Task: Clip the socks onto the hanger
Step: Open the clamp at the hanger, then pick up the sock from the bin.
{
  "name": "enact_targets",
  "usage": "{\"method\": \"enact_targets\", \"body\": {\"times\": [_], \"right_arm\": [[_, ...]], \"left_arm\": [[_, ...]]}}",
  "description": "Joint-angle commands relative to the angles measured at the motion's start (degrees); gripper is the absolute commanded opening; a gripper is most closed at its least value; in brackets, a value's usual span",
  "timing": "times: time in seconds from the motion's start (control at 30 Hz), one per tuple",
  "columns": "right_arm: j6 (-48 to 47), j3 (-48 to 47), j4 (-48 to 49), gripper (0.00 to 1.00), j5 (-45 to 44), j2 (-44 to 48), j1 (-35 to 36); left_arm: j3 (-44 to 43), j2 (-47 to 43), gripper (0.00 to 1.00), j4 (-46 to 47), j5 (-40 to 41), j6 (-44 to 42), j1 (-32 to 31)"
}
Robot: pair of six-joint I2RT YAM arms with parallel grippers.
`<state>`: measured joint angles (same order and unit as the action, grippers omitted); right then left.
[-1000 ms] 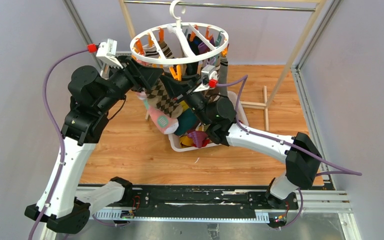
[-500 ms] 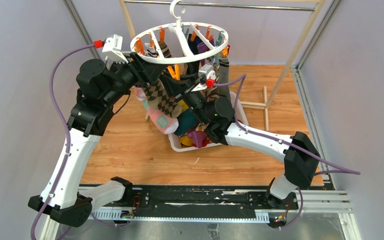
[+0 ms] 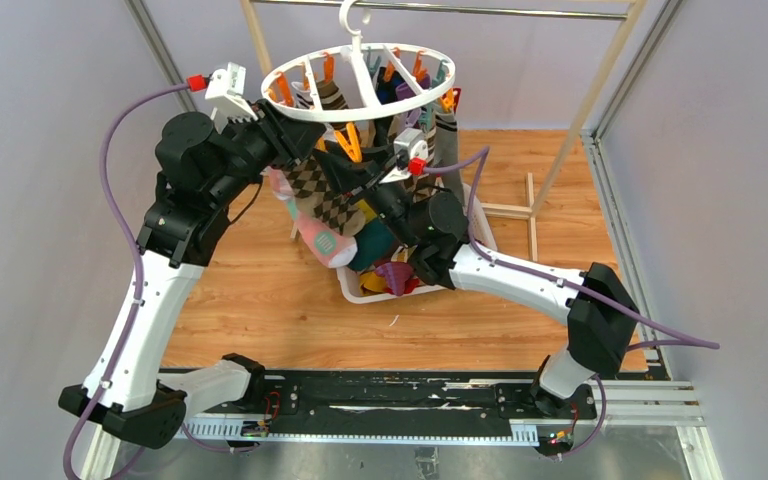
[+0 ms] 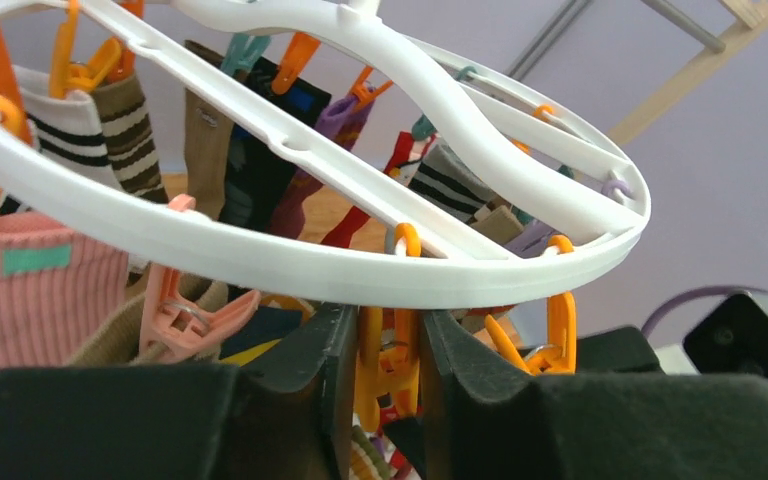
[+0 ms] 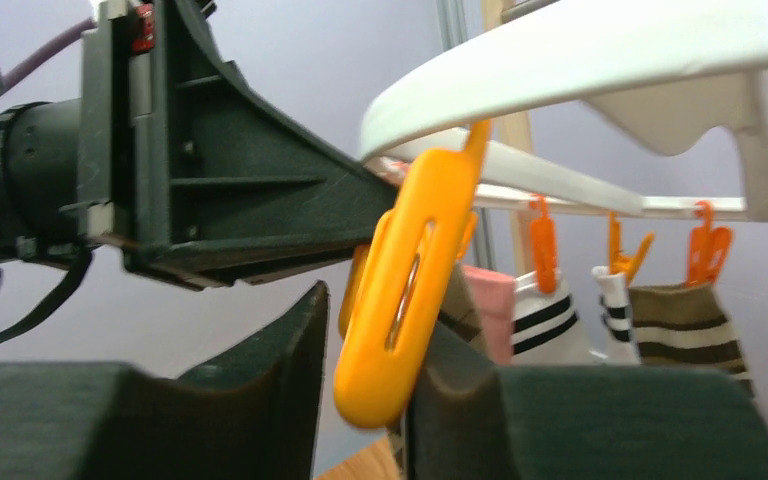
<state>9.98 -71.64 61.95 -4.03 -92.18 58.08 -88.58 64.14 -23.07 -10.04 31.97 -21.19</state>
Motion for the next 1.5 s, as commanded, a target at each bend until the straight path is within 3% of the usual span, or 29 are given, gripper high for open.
{"method": "enact_targets", "body": {"times": [0.0, 0.1, 0.2, 0.4, 0.7, 0.87, 1.17, 1.47], "right_arm": [[-2.48, 1.79, 0.3, 0.37, 4.27, 1.48, 1.24], [-3.26, 5.64, 0.53, 0.5, 0.45, 4.49, 0.88], [-1.53, 9.71, -0.66, 0.54, 0.07, 7.89, -0.77], [0.0, 17.95, -9.29, 0.55, 0.62, 15.44, -2.93], [-3.0, 30.53, -29.86, 0.7, -4.37, 24.85, -2.89], [-6.9, 35.81, -36.05, 0.68, 2.87, 30.31, -2.7], [-26.53, 26.04, -56.31, 0.67, 8.66, 25.41, 2.35], [-48.84, 8.36, -74.74, 0.7, 4.18, 10.51, 7.96]], "left_arm": [[-1.65, 0.34, 0.2, 2.78, 2.6, -1.17, 0.27], [-1.62, -0.55, 0.1, 2.02, 3.16, -2.31, 0.64], [-1.94, -1.15, 0.05, 1.19, 3.37, -2.77, 1.43], [-4.84, -1.24, 0.04, -3.4, 3.97, -7.39, 2.1], [-10.19, -1.01, 0.03, -7.08, 3.61, -14.73, 4.56], [-6.53, -2.09, 0.03, -7.55, 1.38, -13.01, 4.58], [-2.14, -2.49, 0.03, -6.74, -3.29, -9.13, 4.58], [0.57, -3.84, 0.03, -6.02, -3.84, -8.7, 4.58]]}}
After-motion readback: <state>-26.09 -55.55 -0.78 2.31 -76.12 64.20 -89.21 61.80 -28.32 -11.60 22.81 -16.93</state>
